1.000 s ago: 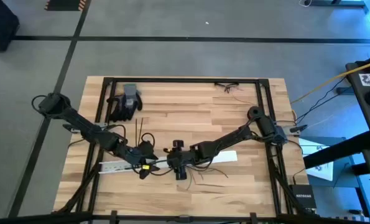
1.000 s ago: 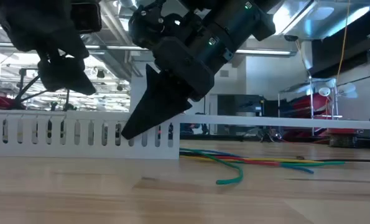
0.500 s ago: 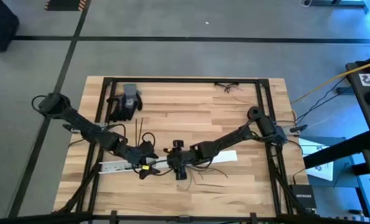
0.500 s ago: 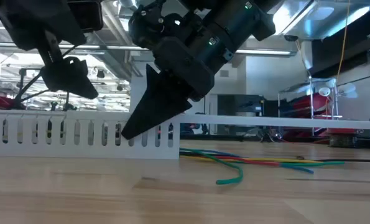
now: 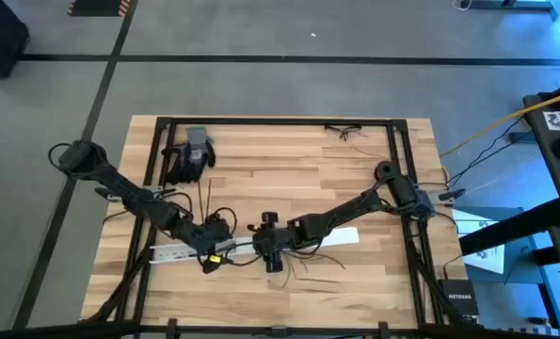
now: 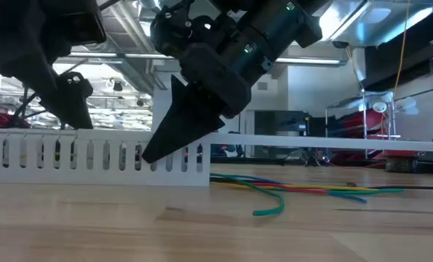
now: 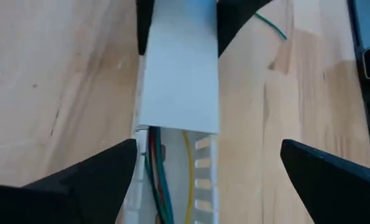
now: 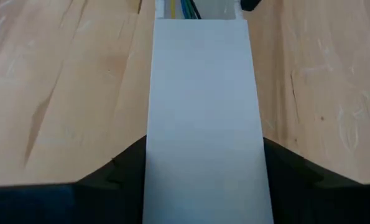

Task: Ziptie cables
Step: Close the white cable duct

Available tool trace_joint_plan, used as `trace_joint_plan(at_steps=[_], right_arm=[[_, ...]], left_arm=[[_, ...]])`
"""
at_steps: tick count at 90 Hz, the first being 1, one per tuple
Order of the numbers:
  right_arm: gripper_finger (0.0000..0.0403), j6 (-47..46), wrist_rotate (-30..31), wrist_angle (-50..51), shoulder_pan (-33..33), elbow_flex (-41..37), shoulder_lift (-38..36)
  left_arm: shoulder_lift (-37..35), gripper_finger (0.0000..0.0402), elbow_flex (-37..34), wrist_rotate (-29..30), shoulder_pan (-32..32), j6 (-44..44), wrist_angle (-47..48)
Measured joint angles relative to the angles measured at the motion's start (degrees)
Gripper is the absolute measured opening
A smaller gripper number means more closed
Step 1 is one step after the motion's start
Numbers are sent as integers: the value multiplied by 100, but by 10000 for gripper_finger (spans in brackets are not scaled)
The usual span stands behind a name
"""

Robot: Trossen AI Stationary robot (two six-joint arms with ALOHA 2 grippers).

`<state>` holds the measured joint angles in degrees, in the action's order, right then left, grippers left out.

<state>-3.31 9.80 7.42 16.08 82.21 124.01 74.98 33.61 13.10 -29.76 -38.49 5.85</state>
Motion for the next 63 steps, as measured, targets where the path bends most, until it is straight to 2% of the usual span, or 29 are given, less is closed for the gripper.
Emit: trace_joint_plan(at_steps=[22,41,63], right_arm=[[228,26,-4,2,0,0,0],[228,66,0,0,0,0,-2],[228,70,2,0,0,2,-2]], left_arm=[[0,391,0,85,123,462,-129],[1,391,0,148,234,-462,-248],[2,391,0,426,403,-387,-350]])
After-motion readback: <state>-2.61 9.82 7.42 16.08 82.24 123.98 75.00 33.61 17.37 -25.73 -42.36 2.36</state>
